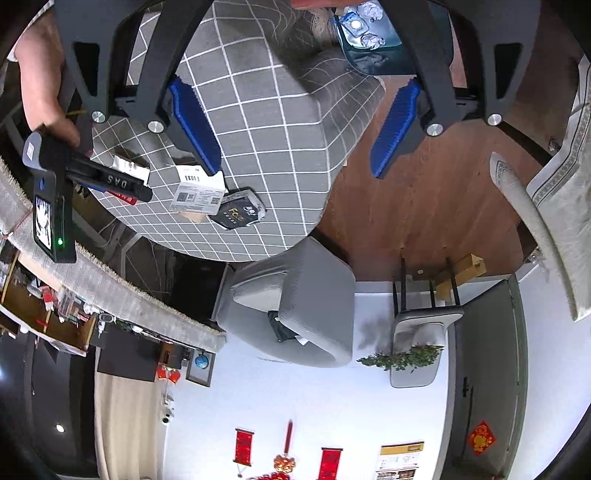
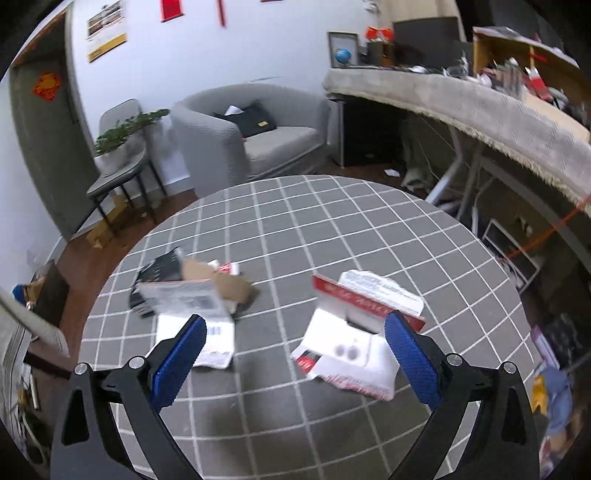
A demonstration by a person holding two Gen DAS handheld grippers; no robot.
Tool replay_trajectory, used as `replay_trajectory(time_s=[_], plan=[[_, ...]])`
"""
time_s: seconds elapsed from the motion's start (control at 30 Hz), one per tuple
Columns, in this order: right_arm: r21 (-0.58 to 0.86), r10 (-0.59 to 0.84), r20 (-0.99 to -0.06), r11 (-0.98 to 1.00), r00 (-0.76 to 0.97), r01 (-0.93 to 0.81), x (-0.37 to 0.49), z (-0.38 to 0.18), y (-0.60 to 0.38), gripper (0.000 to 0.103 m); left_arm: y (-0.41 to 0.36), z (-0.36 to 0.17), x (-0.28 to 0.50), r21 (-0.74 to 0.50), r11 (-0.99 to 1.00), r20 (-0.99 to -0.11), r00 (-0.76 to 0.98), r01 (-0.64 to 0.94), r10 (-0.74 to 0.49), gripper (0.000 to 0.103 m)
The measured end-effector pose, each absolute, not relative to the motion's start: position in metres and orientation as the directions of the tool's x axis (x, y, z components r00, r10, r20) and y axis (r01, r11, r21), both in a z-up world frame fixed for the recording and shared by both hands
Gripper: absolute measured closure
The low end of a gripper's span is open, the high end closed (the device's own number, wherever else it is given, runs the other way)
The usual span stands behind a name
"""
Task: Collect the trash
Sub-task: 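Grasp the white SanDisk box with the right tool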
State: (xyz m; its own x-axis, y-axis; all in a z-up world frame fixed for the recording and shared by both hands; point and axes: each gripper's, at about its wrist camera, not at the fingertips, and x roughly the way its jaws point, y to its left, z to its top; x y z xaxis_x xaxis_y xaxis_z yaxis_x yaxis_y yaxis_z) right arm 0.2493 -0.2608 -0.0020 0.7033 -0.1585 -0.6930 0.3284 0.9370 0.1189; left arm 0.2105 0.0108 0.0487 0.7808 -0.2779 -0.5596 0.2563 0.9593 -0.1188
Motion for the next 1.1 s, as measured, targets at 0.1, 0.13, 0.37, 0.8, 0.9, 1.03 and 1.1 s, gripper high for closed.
replay_trajectory(time_s=[0.1,0.13,0.37,0.8,0.9,1.03,1.1], plan=[[0.118,-0.178,-0.697,0.927,0.695,0.356,0.257,-0.005,-0.274,0.005,0.003,0.045,0.219,-0.119,0.956,-0.567,0.773,0.267,-0.286,0.018],[0.119,-0.184,-0.697,0.924,0.694,0.364,0.258,-0.006,-0.277,0.005,0.001,0.044,0.221,-0.119,0.955,-0.568,0.771,0.270,-0.289,0.018],[0.089,-0.213,-0.721,0.915,0.659,0.393,0.274,-0.017,-0.297,0.005,-0.024,0.037,0.238,-0.096,0.947,-0.586,0.752,0.306,-0.302,0.017],[0.086,-0.200,-0.706,0.928,0.680,0.363,0.270,-0.010,-0.326,0.005,-0.060,0.023,0.259,-0.137,0.931,-0.600,0.719,0.339,-0.350,0.017],[0.031,-0.230,-0.703,0.935,0.673,0.353,0.267,-0.010,-0.322,0.005,-0.065,0.022,0.260,-0.148,0.928,-0.597,0.718,0.341,-0.359,0.017],[0.064,-0.204,-0.740,0.927,0.641,0.369,0.270,-0.023,-0.336,0.005,-0.071,0.021,0.260,-0.140,0.927,-0.595,0.719,0.348,-0.360,0.017],[0.105,-0.161,-0.751,0.929,0.641,0.356,0.272,-0.028,-0.341,0.005,-0.073,0.018,0.262,-0.138,0.928,-0.600,0.716,0.348,-0.357,0.017]])
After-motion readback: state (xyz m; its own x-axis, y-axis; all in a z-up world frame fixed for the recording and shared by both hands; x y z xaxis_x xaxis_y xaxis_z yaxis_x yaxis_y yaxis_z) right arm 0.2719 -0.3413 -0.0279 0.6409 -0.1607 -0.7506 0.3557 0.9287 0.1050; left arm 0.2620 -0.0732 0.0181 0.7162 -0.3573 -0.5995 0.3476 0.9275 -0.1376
